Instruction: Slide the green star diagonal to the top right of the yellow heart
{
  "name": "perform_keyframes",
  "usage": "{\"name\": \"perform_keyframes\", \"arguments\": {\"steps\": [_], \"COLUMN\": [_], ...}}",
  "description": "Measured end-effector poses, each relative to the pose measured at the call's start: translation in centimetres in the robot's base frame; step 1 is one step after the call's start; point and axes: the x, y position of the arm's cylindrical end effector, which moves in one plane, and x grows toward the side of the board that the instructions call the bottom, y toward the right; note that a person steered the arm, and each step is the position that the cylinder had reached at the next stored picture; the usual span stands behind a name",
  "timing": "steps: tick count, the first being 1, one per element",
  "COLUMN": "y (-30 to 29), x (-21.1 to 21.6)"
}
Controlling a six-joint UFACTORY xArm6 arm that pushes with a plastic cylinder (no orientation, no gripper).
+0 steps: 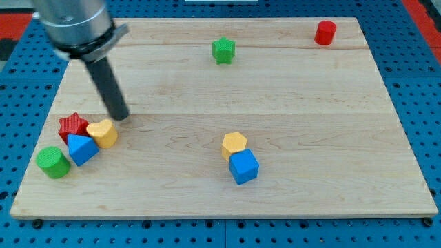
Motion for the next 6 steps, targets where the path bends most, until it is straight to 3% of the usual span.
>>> {"name": "perform_keyframes", "arguments": {"steps": [1,2,3,5,6], "y": [6.5,15.3,19.3,17.9,14.4], "x": [-1.8,-6.1,-11.0,-16.5,-14.8]}}
